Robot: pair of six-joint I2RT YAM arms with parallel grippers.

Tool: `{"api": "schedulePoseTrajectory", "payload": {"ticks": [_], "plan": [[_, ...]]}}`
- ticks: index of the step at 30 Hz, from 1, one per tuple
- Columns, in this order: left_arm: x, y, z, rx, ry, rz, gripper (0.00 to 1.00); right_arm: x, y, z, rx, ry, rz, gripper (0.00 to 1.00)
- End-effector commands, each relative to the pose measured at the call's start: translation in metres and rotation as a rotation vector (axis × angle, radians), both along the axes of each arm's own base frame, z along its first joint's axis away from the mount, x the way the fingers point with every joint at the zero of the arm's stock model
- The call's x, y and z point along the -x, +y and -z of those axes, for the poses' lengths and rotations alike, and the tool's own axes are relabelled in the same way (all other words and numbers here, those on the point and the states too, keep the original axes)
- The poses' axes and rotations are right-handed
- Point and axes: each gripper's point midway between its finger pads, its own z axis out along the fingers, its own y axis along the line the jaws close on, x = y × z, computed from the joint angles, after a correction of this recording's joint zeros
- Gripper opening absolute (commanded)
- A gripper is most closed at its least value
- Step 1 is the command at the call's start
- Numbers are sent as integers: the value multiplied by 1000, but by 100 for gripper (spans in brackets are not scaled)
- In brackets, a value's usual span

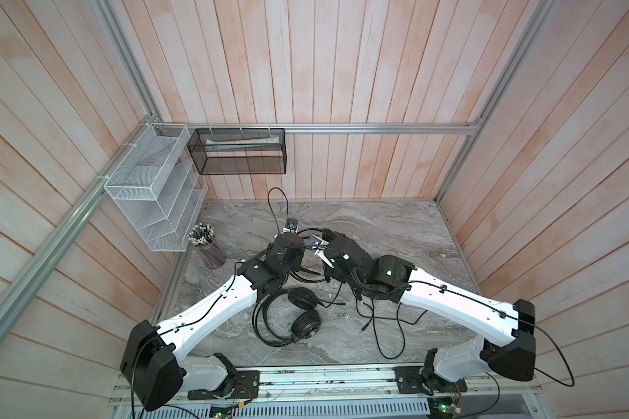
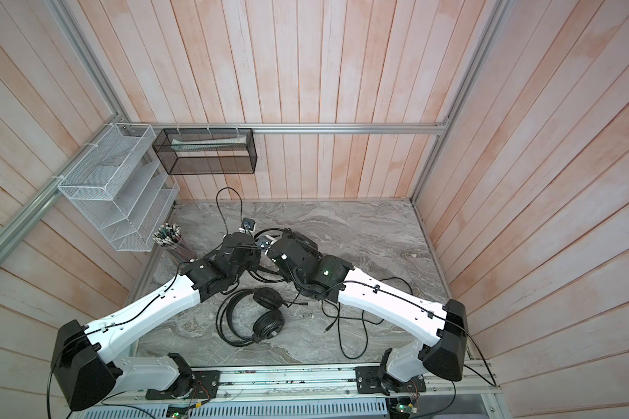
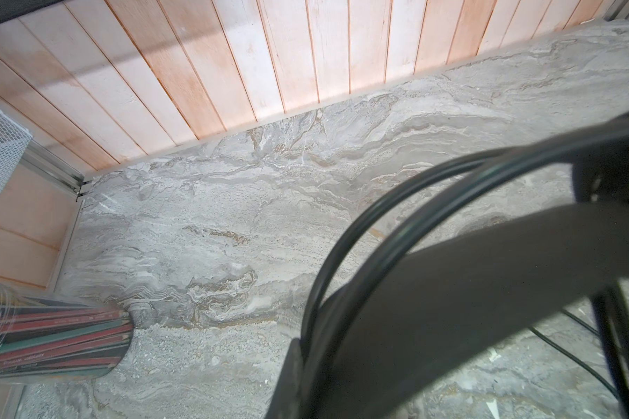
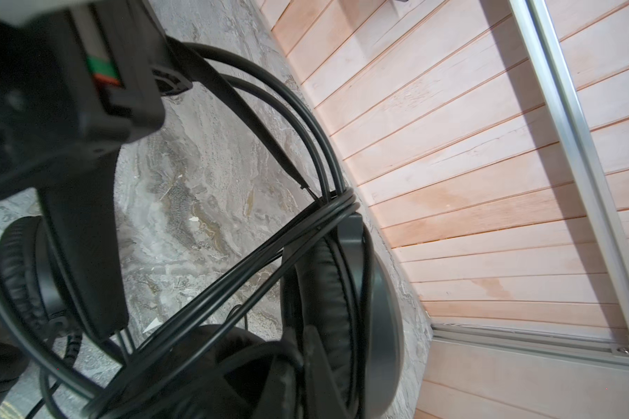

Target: Wrap the headphones

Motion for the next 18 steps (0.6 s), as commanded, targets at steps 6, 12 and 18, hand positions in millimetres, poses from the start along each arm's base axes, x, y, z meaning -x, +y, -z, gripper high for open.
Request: {"api": "schedulePoseTrajectory", "payload": {"ticks": [6, 12, 18], "plan": [[17, -10, 13, -25, 57, 100, 0, -20, 3, -47, -148, -148, 77, 17], [18, -12, 10, -13, 57, 107, 0, -20, 4, -42, -140, -151, 71, 16], [24, -15, -5, 27, 24, 150, 0, -33, -8, -37, -157, -155, 107, 14]]}}
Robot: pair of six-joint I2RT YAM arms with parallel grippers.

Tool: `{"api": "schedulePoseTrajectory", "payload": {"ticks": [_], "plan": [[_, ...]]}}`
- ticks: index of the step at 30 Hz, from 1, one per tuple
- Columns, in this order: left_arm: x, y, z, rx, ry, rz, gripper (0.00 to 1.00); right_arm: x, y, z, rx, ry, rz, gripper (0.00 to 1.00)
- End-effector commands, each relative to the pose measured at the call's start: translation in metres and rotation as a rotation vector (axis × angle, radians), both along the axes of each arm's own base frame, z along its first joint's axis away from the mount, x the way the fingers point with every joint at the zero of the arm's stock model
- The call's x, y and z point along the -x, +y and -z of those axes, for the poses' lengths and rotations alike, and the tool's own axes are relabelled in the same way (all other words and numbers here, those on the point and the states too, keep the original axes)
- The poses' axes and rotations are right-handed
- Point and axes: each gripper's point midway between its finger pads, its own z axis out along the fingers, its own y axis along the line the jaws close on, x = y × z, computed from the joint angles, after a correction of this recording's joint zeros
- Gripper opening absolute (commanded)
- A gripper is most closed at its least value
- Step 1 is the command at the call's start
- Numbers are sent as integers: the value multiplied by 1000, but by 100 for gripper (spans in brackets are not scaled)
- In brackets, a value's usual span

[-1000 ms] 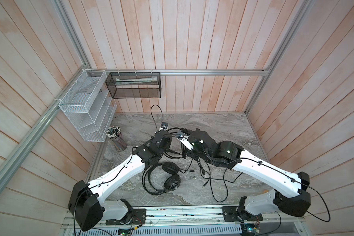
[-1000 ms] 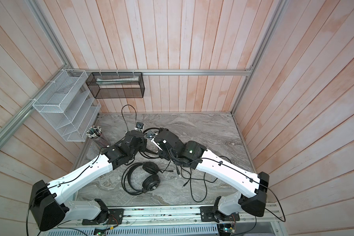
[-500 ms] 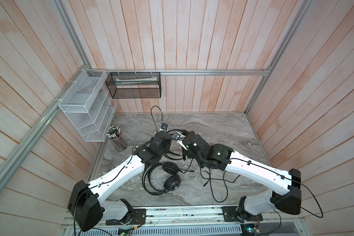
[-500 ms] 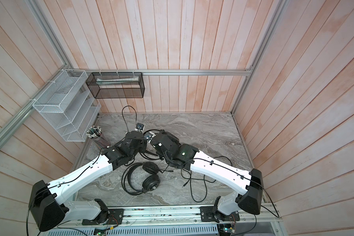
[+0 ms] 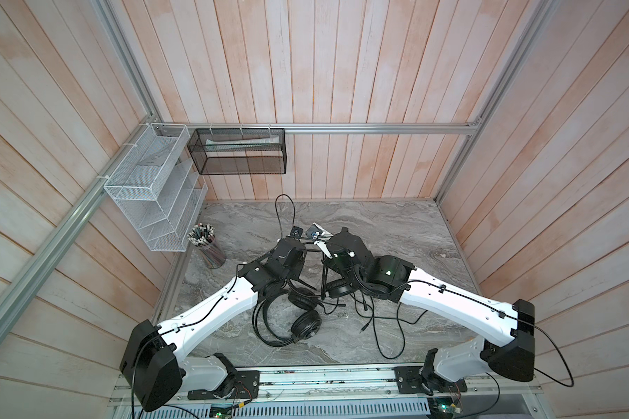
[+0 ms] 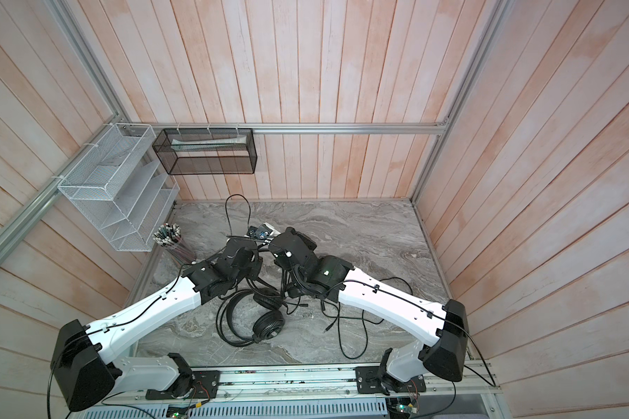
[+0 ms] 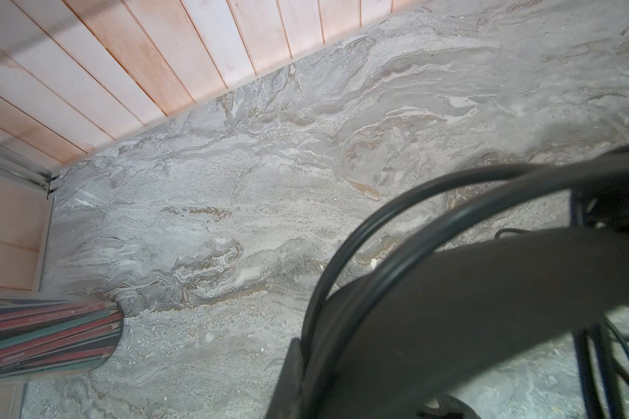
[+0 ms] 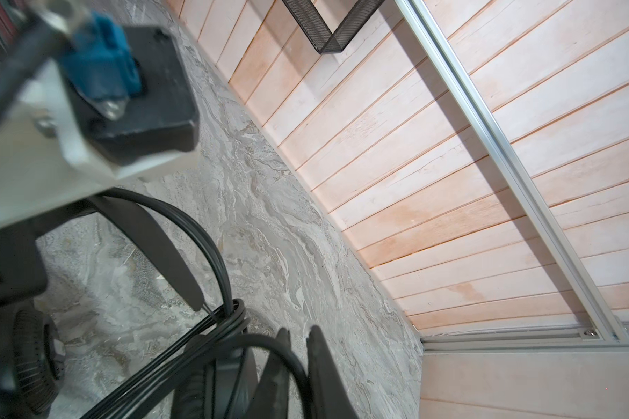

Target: Wrap the headphones

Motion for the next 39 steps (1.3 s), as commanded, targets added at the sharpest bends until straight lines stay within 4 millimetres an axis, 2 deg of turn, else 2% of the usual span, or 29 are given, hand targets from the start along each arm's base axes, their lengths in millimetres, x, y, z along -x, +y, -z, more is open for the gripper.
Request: {"api": "schedulePoseTrajectory", "payload": {"ticks": [1, 7, 13, 17, 25, 30, 37, 39], "plan": [[7, -12, -28, 103, -56, 59, 0, -14, -13, -15, -63, -37, 50, 14], [18, -15, -35, 141, -63, 112, 0, -35, -28, -21, -130, -34, 84, 15], [27, -22, -54, 204, -101, 171, 0, -43, -26, -20, -141, -46, 89, 16], [29, -22, -72, 233, -139, 177, 0, -47, -28, -12, -145, -23, 88, 15], [32, -12, -117, 307, -227, 141, 0, -40, -29, -3, -240, 56, 40, 16], [34, -11, -143, 353, -269, 145, 0, -34, -20, 7, -287, 112, -5, 17], [37, -10, -161, 389, -291, 147, 0, -29, -21, 12, -363, 153, -34, 18], [38, -9, -168, 399, -301, 147, 0, -25, -21, 12, -411, 178, -62, 23]]}}
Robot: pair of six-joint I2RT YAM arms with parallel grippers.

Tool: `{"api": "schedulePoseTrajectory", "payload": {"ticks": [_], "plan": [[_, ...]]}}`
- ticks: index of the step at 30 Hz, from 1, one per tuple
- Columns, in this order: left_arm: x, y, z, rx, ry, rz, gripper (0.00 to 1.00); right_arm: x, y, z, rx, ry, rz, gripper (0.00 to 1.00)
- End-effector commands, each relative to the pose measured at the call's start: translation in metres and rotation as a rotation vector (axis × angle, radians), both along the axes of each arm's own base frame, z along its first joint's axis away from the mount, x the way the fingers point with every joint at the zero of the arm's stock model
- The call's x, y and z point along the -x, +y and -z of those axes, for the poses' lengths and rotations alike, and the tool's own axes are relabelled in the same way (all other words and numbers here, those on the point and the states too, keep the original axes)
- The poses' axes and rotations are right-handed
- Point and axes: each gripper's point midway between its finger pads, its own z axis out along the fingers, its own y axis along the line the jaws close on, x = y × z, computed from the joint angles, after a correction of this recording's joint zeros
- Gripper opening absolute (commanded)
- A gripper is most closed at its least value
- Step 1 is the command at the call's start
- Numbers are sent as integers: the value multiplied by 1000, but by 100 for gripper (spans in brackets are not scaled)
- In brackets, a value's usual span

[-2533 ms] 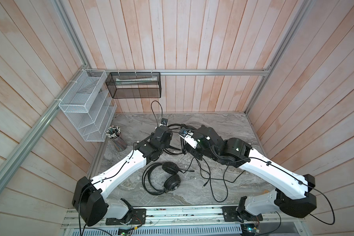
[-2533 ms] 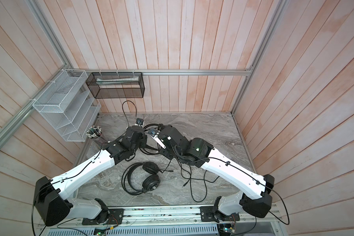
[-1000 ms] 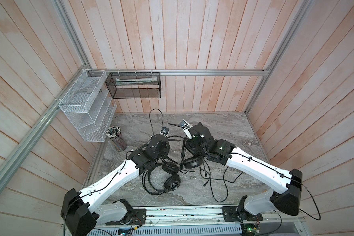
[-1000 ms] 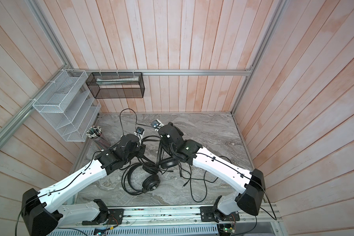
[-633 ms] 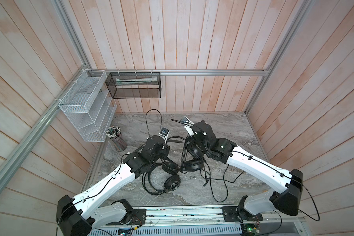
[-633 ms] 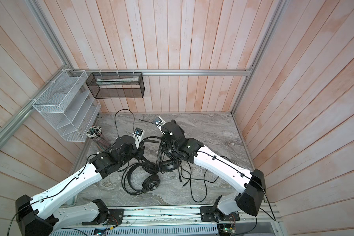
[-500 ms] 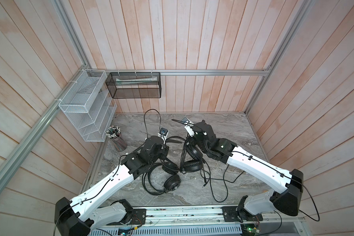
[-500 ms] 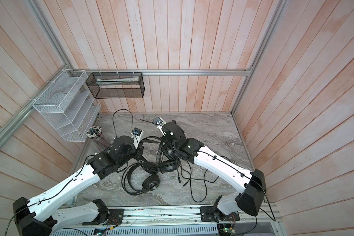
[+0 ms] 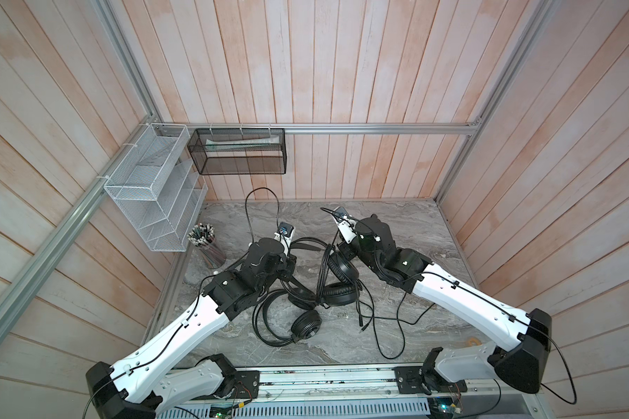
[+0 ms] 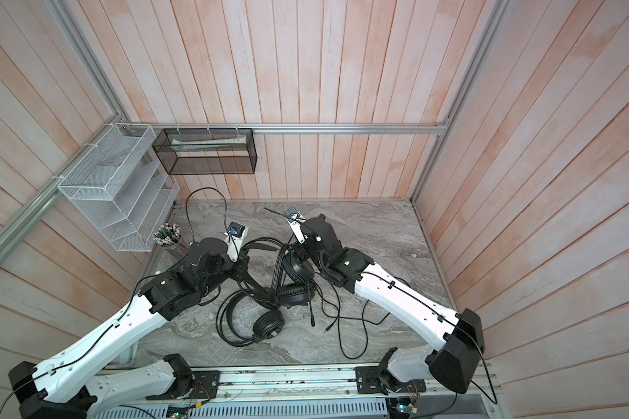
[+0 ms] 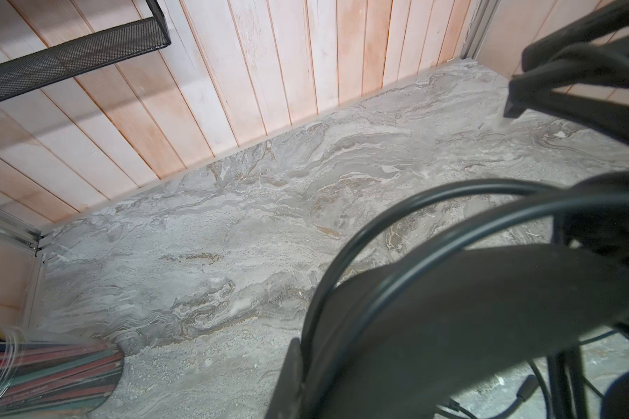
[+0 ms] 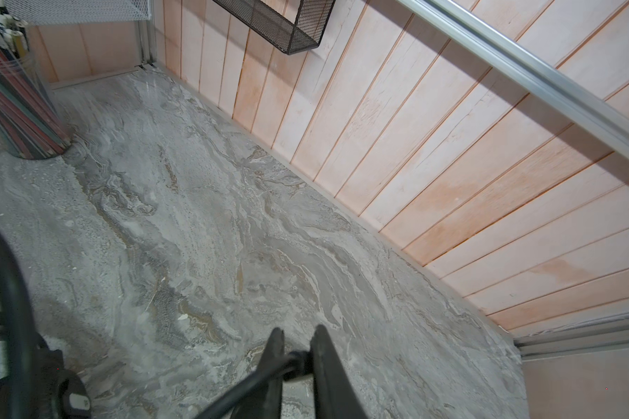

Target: Wrap the headphones

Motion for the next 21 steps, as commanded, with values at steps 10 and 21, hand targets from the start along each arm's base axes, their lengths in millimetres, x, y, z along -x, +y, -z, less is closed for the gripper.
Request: {"api": "schedulePoseTrajectory", "payload": {"ticks": [10, 21], "plan": [[3, -12, -111, 288, -195, 31, 0, 21, 8, 21, -164, 113, -116, 36], [0, -8, -125, 265, -229, 24, 0, 26, -17, 27, -277, 136, -109, 54]]}}
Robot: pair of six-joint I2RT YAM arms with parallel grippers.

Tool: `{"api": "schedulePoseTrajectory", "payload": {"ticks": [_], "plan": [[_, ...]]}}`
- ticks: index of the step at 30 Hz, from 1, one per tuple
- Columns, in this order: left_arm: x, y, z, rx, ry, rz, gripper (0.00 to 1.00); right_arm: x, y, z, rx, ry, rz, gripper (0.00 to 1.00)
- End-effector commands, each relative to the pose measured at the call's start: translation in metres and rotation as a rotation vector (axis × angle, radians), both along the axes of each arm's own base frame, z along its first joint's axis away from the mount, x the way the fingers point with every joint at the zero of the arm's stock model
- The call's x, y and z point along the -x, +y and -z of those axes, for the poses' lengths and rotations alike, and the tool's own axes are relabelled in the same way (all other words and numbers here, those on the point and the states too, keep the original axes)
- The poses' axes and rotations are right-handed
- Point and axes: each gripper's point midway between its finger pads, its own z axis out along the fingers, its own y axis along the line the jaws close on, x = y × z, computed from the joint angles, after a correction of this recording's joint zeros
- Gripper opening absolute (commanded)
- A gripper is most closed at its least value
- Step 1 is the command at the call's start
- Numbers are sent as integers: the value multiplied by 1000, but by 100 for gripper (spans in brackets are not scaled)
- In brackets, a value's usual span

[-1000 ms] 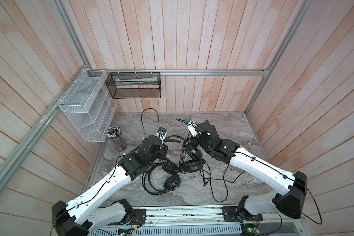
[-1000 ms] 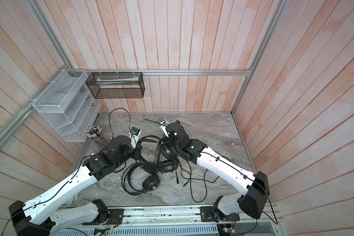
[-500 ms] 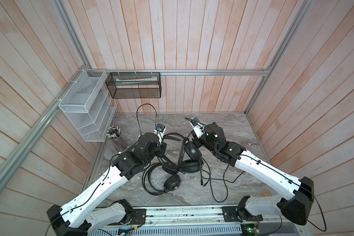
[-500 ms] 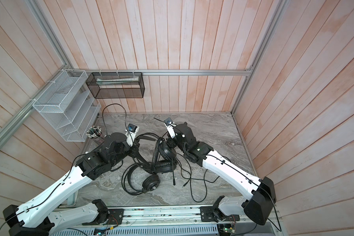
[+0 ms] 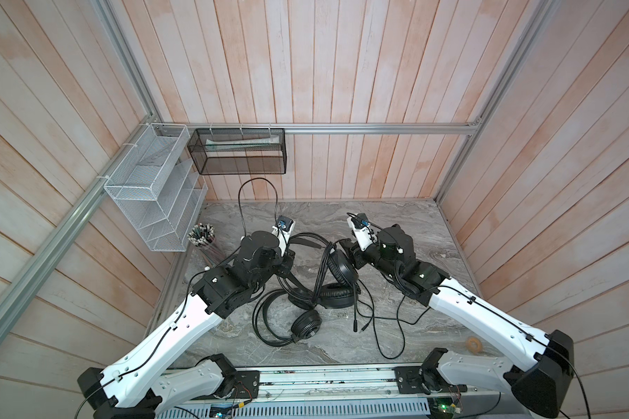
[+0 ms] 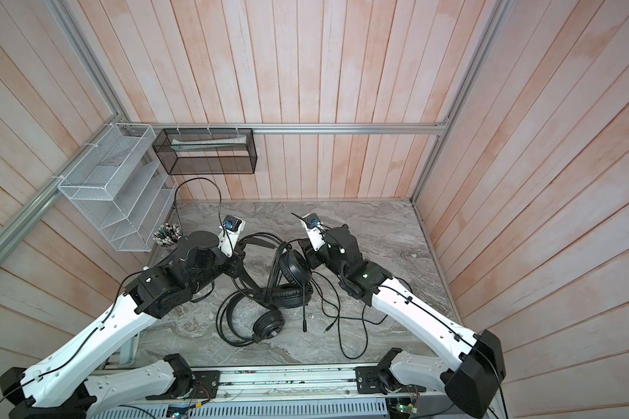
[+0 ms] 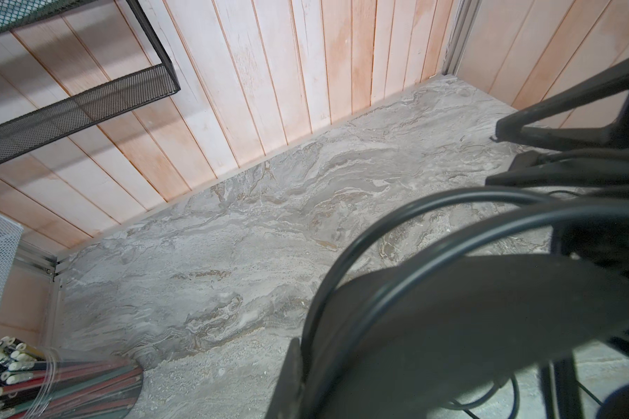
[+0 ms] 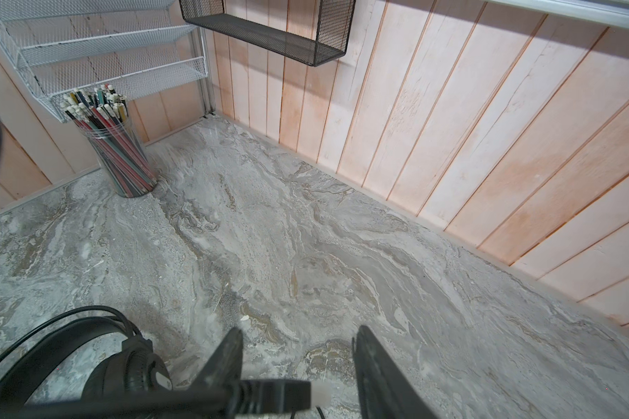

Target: Wrap the headphones

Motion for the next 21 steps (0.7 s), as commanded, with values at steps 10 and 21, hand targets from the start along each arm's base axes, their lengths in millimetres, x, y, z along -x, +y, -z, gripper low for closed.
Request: {"api": "schedulePoseTrajectory", "payload": {"ticks": [10, 21], "plan": [[-26, -7, -91, 306, -191, -23, 0, -1, -34, 18, -137, 79, 108, 59], [-89, 1, -68, 293, -205, -147, 0, -16, -168, 48, -243, 61, 724, 99]]}}
